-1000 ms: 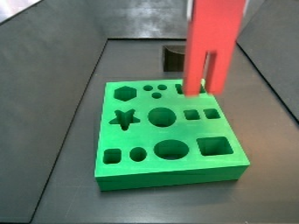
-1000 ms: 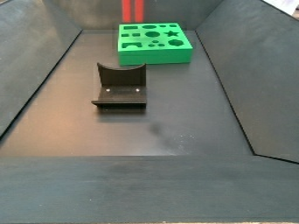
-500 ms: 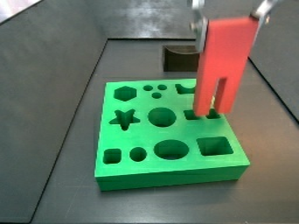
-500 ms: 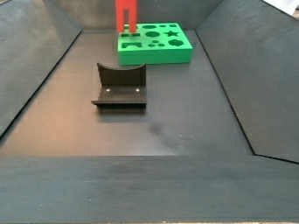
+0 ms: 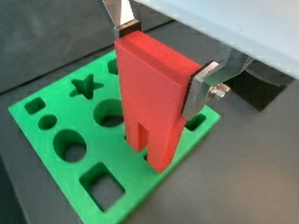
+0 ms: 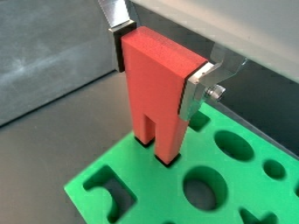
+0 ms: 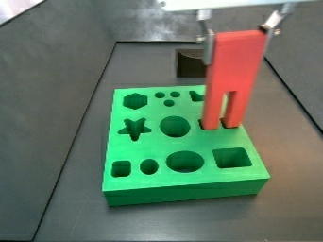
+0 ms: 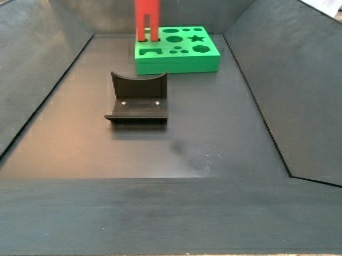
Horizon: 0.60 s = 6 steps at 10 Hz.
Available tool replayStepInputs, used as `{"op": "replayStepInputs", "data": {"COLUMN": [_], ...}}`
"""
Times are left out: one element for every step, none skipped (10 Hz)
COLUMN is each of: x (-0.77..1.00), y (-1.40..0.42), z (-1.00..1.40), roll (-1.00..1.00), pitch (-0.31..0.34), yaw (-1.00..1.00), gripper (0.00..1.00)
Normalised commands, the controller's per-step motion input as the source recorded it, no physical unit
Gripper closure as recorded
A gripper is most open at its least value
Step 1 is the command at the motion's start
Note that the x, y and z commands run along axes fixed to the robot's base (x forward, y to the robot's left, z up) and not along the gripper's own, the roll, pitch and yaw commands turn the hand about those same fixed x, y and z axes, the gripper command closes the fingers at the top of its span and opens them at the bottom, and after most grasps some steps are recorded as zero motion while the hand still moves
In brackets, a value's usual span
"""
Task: Pick up the double-square object. Move up. Place the double-square object on the fixture. Regrasp the double-square object. Move to above the board. Insert the double-square object.
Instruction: Insert the double-square object.
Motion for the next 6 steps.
{"op": "replayStepInputs", "data": {"x": [-0.10, -0.01, 0.13, 0.21, 0.00, 0.00], "y": [-0.13, -0.17, -0.23, -0.20, -0.05, 0.00], "z": [-0.57, -0.75, -0.86, -0.84, -0.17, 0.00], "roll": [0.28, 0.28, 0.23, 0.23, 0.14, 0.00], "pitch": [0.000, 0.000, 0.000, 0.000, -0.004, 0.001], "yaw": [0.00, 0.00, 0.07, 0.11, 0.11, 0.00], "gripper": [1.00, 1.00, 1.00, 1.00, 1.00, 1.00]}}
